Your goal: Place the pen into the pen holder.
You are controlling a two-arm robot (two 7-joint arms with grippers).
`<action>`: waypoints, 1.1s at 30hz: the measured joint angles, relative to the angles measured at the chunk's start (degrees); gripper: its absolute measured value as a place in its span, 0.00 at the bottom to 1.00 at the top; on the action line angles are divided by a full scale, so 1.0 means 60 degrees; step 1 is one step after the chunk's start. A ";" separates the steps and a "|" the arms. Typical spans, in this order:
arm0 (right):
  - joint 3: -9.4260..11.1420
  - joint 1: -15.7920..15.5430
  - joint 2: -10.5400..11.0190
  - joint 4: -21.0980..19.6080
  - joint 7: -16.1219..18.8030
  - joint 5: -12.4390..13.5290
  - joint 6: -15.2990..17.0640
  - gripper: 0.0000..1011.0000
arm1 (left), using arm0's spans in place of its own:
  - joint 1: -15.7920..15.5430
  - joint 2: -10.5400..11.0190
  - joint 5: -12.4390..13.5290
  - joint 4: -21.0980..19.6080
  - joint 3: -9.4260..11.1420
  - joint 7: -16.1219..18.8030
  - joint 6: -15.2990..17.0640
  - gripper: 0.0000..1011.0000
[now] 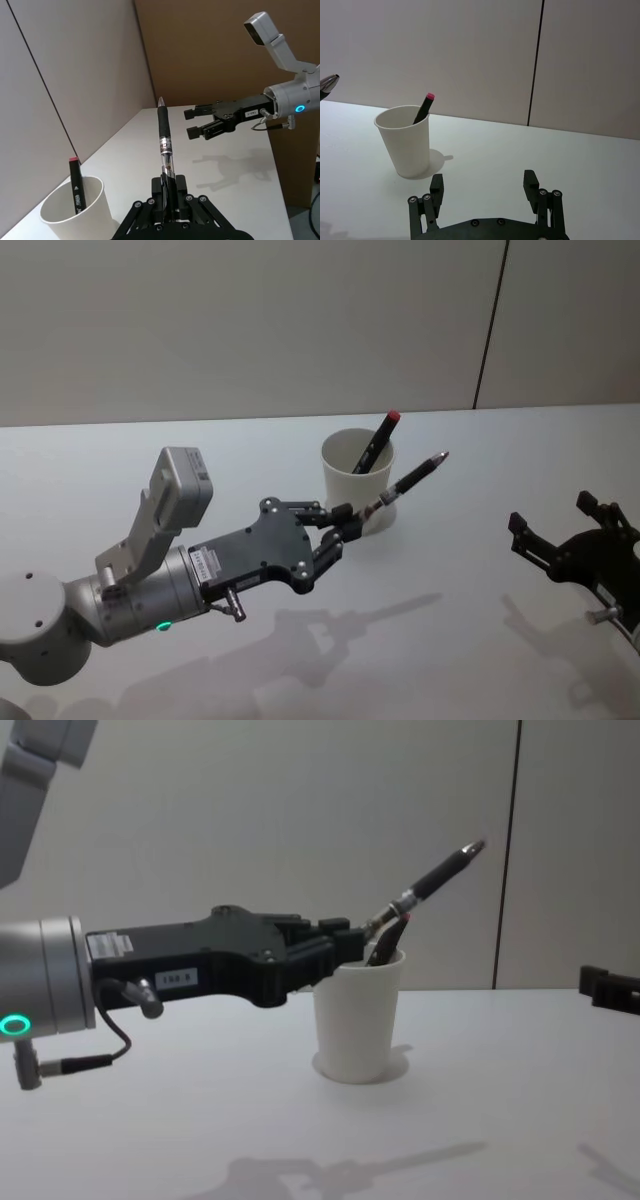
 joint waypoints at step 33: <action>0.0130 -0.0110 0.0121 0.0070 0.0764 0.0730 -0.0540 0.99 | -0.0060 -0.0007 -0.0150 0.0079 0.0125 -0.0344 -0.0074 0.17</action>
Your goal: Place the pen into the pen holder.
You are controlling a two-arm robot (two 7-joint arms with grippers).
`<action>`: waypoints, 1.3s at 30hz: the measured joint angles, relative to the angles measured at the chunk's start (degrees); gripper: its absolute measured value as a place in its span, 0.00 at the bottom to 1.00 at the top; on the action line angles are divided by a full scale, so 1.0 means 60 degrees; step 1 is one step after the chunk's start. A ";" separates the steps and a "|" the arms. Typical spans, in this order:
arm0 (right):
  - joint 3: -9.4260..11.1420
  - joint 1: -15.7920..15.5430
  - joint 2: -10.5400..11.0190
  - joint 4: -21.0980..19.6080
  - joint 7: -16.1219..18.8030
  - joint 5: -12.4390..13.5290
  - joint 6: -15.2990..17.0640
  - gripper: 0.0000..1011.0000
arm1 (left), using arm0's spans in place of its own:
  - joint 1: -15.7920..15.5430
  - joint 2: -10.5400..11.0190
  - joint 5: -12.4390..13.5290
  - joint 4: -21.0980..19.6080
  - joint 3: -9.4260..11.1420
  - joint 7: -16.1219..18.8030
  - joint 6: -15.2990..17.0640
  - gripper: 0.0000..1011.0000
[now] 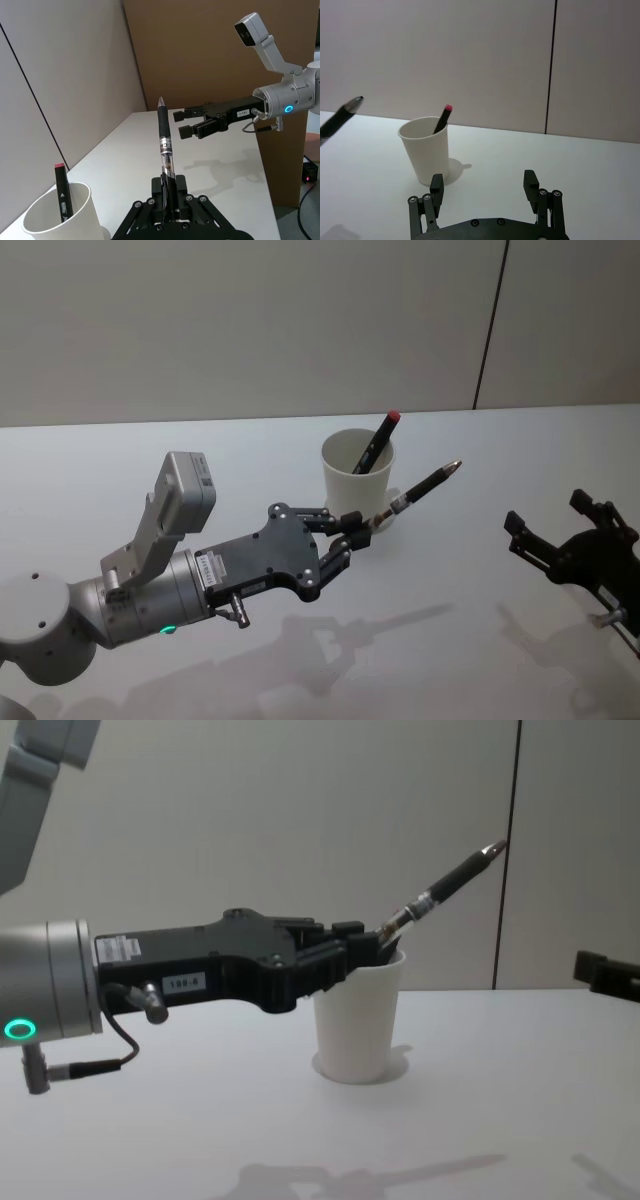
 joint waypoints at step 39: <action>-0.0302 0.0809 -0.0525 0.1981 0.5003 0.3883 -0.1296 0.99 | -0.0002 0.0000 -0.0004 0.0001 0.0005 -0.0020 0.0000 0.17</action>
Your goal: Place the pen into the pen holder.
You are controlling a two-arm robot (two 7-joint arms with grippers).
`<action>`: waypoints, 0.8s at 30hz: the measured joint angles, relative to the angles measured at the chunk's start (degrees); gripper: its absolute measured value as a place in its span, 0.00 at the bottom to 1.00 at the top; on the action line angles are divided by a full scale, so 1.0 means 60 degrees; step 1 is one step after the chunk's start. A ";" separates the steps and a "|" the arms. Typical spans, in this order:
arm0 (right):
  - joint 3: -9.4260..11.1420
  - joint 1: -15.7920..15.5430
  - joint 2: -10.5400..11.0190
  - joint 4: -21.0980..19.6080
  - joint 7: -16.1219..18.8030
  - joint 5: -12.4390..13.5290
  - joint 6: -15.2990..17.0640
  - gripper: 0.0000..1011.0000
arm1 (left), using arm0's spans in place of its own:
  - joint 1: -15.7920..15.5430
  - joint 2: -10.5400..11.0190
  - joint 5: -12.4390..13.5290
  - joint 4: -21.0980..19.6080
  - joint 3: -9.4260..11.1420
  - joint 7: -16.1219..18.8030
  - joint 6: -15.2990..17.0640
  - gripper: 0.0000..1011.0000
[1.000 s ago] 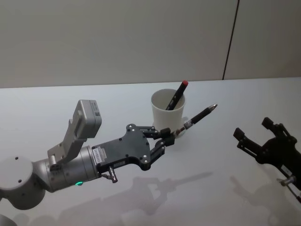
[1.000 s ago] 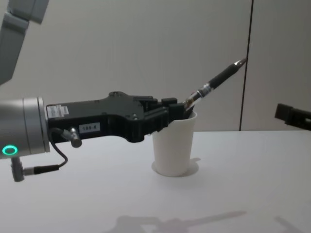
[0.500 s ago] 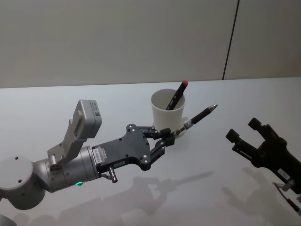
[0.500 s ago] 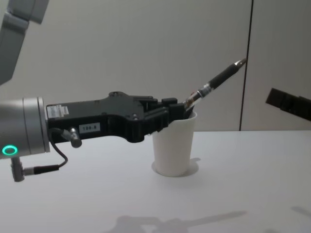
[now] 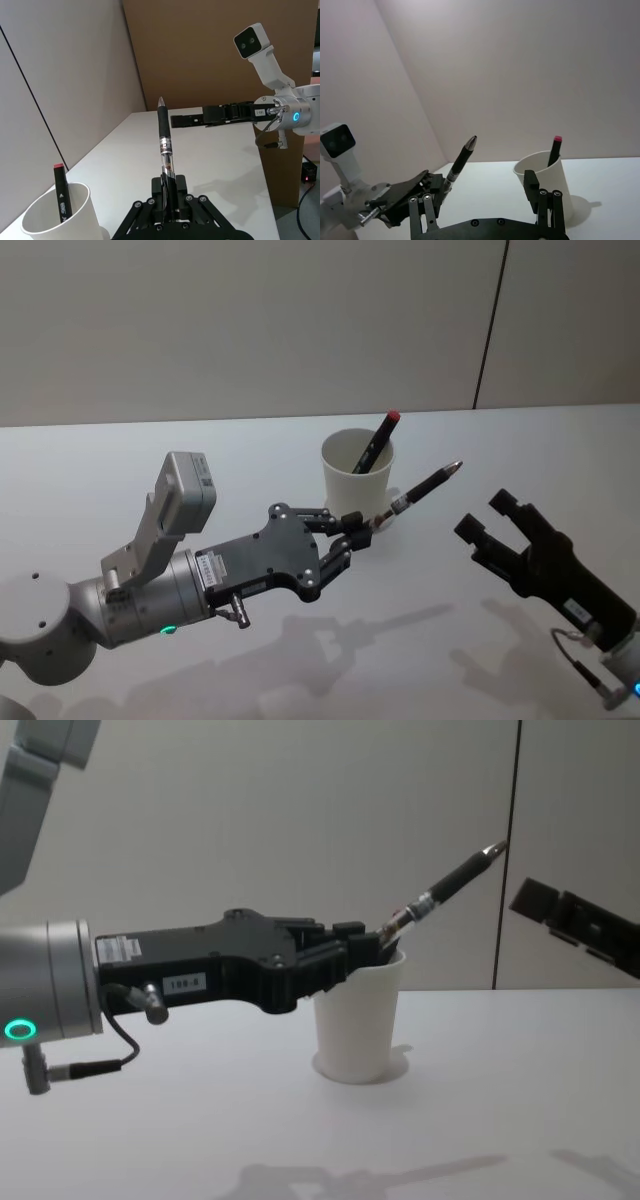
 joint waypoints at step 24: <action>-0.0650 0.1373 -0.1023 0.2168 0.2060 0.1062 -0.0239 0.99 | 0.0000 0.0000 0.0000 0.0000 0.0000 0.0002 0.0000 0.17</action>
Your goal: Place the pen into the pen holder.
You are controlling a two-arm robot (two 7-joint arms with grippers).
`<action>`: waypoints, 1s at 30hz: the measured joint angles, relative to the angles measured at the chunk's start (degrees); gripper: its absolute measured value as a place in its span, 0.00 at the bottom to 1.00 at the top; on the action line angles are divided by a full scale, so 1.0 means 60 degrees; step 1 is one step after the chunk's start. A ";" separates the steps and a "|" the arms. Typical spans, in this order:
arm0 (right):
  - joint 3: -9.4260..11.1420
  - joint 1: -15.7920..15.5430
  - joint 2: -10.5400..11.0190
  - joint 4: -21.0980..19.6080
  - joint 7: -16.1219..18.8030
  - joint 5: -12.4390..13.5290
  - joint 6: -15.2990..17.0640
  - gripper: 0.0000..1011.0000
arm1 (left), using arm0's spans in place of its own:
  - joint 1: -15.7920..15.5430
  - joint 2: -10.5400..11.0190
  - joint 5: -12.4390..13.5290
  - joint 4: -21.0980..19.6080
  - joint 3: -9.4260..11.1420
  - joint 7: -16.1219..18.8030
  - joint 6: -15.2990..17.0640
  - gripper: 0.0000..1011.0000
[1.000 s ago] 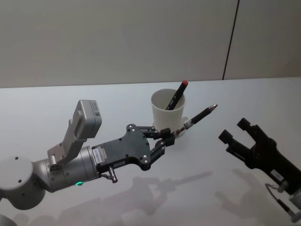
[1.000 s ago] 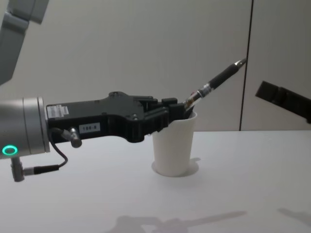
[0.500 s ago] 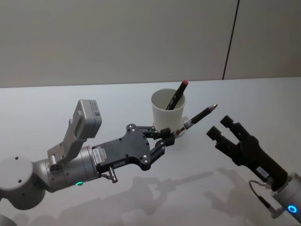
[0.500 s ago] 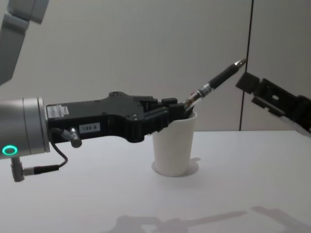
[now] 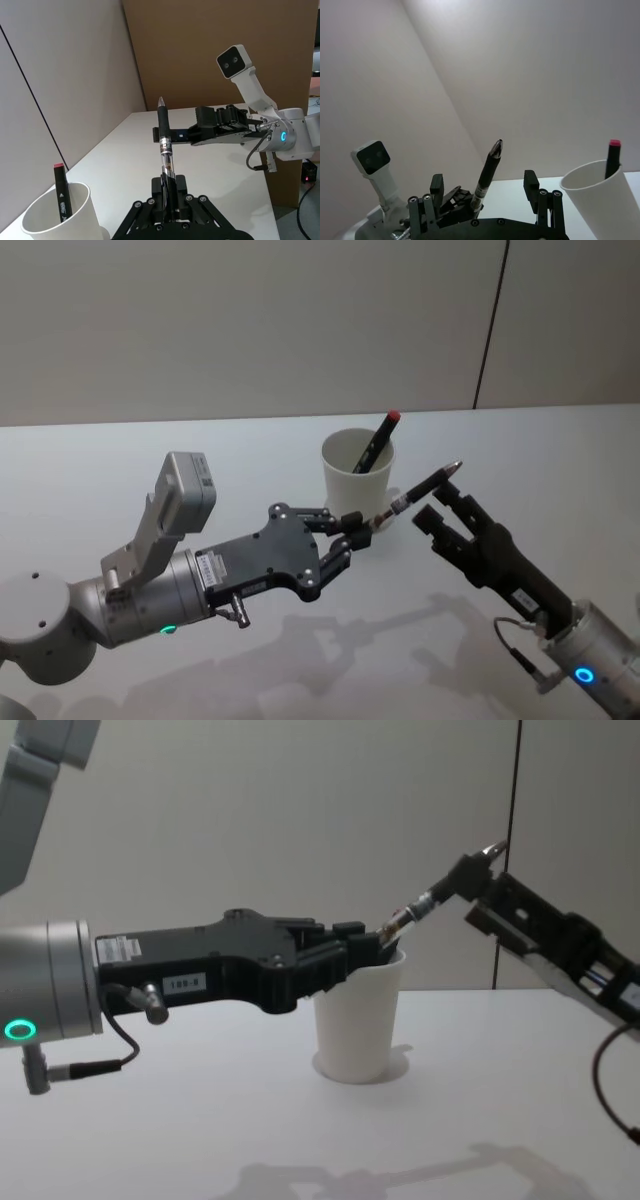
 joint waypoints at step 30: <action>-0.0225 0.0960 -0.0557 0.1941 0.1871 0.1157 -0.0716 0.99 | 0.0000 0.0001 0.0000 0.0000 0.0000 -0.0001 0.0000 0.17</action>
